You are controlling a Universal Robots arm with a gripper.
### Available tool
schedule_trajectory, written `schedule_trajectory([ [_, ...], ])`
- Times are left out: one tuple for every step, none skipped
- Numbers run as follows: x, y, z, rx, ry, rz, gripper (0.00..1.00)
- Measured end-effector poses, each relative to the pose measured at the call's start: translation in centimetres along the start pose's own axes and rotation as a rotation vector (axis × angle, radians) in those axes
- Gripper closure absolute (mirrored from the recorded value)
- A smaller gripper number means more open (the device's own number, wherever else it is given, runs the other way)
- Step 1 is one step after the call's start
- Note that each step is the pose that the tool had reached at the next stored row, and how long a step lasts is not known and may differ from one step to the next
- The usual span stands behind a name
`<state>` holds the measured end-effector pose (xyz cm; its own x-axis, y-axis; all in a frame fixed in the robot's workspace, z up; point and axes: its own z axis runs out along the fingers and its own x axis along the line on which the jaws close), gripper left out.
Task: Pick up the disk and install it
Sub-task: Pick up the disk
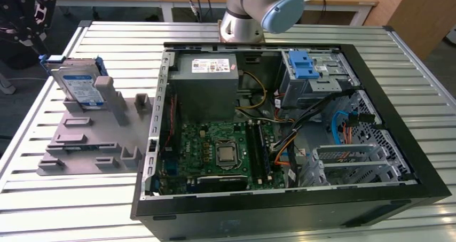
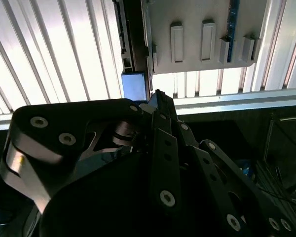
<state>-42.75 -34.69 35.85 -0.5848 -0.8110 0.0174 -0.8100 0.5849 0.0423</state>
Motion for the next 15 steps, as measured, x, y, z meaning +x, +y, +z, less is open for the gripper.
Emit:
schedule_trajectory([
  [0.0, 0.0, 0.01, 0.0002, 0.0003, -0.01, 0.89],
  [0.0, 0.0, 0.01, 0.0005, 0.0007, -0.022, 0.89],
  [0.0, 0.0, 0.01, 0.0008, 0.0011, -0.034, 0.89],
  [0.0, 0.0, 0.0, 0.0011, 0.0016, -0.046, 0.89],
  [0.0, 0.0, 0.0, 0.0013, 0.002, -0.059, 0.89],
  [0.0, 0.0, 0.01, 0.0017, 0.0024, -0.071, 0.89],
  [0.0, 0.0, 0.01, 0.0019, 0.0028, -0.083, 0.89],
  [0.0, 0.0, 0.01, 0.0021, 0.0033, -0.096, 0.89],
  [0.0, 0.0, 0.0, 0.0023, 0.0039, -0.108, 0.89],
  [0.0, 0.0, 0.01, 0.0025, 0.0043, -0.119, 0.89],
  [0.0, 0.0, 0.01, 0.0028, 0.0047, -0.129, 0.89],
  [0.0, 0.0, 0.01, 0.0031, 0.0049, -0.137, 0.89],
  [0.0, 0.0, 0.01, 0.0033, 0.0052, -0.145, 0.89],
  [0.0, 0.01, 0.01, 0.0036, 0.0056, -0.155, 0.89],
  [0.0, 0.0, 0.01, 0.0037, 0.006, -0.165, 0.89],
])
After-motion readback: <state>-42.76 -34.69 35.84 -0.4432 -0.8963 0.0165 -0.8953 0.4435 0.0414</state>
